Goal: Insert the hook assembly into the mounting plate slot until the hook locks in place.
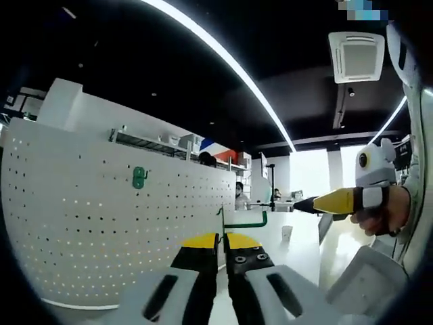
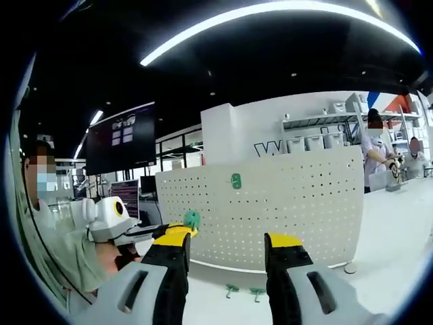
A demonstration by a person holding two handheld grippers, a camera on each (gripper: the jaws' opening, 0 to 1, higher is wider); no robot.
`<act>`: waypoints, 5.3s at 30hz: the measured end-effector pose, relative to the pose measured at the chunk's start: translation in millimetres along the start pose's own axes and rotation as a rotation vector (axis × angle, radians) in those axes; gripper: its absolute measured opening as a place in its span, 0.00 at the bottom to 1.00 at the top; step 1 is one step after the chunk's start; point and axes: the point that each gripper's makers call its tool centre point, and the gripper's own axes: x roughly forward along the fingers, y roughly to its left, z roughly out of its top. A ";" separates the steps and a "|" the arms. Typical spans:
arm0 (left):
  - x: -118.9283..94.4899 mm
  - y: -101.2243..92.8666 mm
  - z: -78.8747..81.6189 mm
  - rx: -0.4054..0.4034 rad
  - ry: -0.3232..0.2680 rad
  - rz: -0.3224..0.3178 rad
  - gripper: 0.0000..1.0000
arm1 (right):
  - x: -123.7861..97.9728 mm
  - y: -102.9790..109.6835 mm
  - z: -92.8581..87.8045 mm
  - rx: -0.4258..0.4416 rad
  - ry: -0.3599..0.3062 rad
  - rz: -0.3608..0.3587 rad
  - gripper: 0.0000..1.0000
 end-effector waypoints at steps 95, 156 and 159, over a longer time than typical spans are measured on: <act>2.7 -63.3 40.2 0.124 -0.075 -0.095 0.06 | 23.9 51.3 28.4 -0.052 -0.047 0.201 0.01; -51.4 -42.3 -16.2 0.227 0.092 0.104 0.58 | 50.0 -0.9 51.5 -0.039 -0.091 0.087 0.01; -54.1 -42.1 -20.6 0.231 0.101 0.110 0.58 | 52.5 -4.4 53.4 -0.043 -0.094 0.077 0.01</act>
